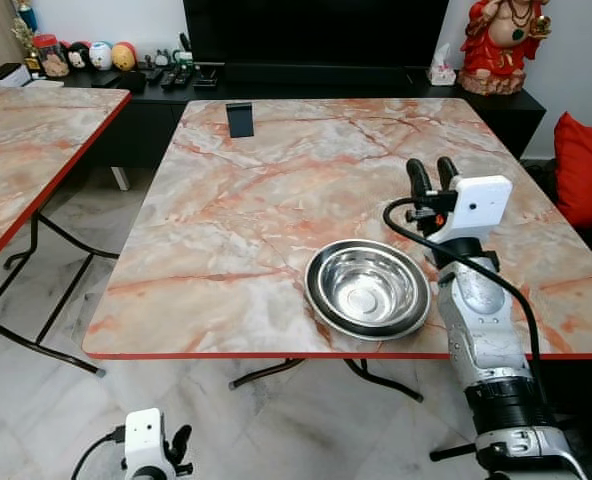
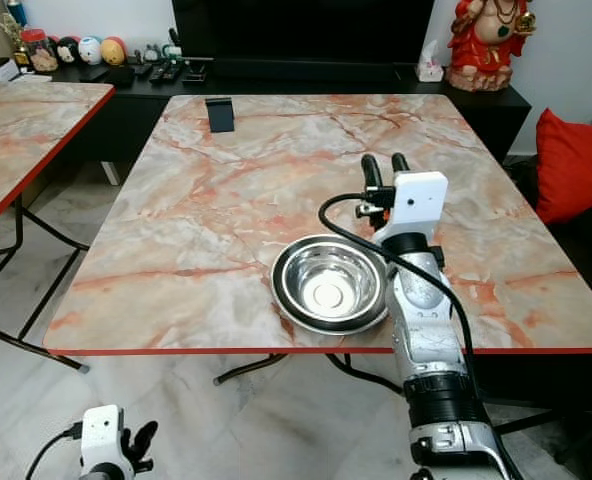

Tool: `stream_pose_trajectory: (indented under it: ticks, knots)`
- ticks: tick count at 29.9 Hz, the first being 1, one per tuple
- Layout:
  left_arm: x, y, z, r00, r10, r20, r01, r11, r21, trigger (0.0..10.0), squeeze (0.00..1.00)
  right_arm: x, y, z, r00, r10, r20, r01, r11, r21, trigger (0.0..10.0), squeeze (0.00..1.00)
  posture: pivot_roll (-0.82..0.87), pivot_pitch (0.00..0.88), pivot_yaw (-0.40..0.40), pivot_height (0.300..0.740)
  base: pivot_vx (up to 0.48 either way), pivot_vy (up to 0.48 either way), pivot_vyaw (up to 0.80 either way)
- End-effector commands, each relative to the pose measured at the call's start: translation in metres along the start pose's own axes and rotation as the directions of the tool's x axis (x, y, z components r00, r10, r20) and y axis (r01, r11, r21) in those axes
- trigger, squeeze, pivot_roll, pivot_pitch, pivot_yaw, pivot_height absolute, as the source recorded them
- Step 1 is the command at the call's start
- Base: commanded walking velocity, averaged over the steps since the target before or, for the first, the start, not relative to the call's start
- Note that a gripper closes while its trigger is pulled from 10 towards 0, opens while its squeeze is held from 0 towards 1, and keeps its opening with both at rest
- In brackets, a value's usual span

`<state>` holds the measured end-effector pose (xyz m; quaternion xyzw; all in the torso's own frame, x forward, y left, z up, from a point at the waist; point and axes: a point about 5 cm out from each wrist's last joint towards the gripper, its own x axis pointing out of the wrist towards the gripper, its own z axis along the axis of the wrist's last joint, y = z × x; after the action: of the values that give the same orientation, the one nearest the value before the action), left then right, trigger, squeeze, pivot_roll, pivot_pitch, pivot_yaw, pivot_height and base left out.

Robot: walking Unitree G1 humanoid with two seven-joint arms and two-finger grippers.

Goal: Setting the table

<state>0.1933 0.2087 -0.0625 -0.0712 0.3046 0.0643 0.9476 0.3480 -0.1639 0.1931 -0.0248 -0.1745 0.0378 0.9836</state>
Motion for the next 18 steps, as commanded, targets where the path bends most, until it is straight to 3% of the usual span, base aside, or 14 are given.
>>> stream_pose_trajectory:
  ticks: [1,12,18]
  knots:
    - [-0.0025,0.0013,-0.0071,0.999,0.002,-0.033,-0.002,1.000,-0.003,10.0,0.00,0.0028,0.0016,0.0018,1.000,-0.001,0.005,0.001,1.000,0.011,10.0,0.00,-0.05,0.000,0.018,0.740,0.000,0.000,0.00]
    - [-0.0034,0.0027,-0.0104,0.999,0.000,-0.055,0.000,1.000,0.000,10.0,0.00,0.0030,0.0019,0.0014,1.000,-0.007,0.001,0.006,1.000,0.012,10.0,0.00,-0.07,0.000,0.024,0.740,0.000,0.000,0.00]
    - [-0.0030,0.0039,-0.0117,0.997,0.000,-0.073,0.000,1.000,-0.002,10.0,0.00,0.0039,0.0027,0.0021,1.000,-0.009,0.006,0.009,1.000,0.016,10.0,0.00,-0.07,0.000,0.025,0.740,0.000,0.273,0.00]
